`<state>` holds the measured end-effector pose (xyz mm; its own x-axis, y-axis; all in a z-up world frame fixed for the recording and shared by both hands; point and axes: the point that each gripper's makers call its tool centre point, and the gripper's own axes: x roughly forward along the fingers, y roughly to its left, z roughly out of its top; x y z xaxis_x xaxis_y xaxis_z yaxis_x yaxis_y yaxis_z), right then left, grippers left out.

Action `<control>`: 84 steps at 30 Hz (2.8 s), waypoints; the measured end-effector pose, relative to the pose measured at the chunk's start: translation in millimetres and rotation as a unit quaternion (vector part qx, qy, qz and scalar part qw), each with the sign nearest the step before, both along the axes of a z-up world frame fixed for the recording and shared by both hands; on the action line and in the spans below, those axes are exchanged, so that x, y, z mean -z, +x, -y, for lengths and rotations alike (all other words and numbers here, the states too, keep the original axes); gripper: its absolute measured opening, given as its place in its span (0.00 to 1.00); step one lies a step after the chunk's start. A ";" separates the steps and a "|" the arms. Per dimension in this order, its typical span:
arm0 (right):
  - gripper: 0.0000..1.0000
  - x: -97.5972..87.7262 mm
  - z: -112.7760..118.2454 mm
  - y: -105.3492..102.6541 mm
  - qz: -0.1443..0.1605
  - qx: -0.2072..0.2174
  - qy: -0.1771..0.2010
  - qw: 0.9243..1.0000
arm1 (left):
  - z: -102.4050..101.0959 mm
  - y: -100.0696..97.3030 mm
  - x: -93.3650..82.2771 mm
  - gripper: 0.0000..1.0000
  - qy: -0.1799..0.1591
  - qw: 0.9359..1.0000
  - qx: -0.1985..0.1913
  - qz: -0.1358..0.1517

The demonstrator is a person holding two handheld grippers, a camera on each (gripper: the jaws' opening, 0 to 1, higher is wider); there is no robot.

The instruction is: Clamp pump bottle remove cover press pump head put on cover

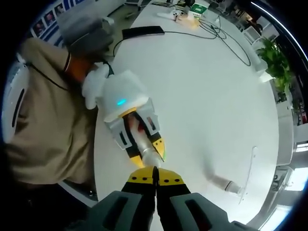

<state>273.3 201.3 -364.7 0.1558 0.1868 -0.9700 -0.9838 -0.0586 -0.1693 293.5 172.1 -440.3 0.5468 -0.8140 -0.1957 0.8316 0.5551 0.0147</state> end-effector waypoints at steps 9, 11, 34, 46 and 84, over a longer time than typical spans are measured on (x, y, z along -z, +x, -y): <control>0.00 2.6 0.2 0.7 -0.009 0.007 -0.003 1.000 | 0.3 -0.4 0.0 0.15 0.000 1.000 0.000 0.000; 0.00 2.7 0.1 0.6 -0.008 0.010 -0.006 1.000 | 0.7 -1.0 -0.2 0.15 0.000 1.000 0.000 0.000; 0.00 2.4 0.2 0.1 0.002 0.000 -0.025 1.000 | 1.0 -1.4 0.0 0.15 0.000 1.000 0.000 0.000; 0.00 -3.1 -0.2 0.5 0.004 -0.008 -0.032 0.999 | 0.4 -0.5 0.0 0.15 -0.001 1.000 0.000 -0.001; 0.00 -3.8 -0.8 0.3 0.011 -0.021 -0.023 0.999 | 0.4 -1.1 -0.1 0.15 0.000 1.000 0.001 0.001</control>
<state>273.7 202.1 -361.0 0.1707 0.1490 -0.9740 -0.9763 -0.1081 -0.1876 292.4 171.6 -440.2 0.5463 -0.8147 -0.1945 0.8322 0.5542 0.0163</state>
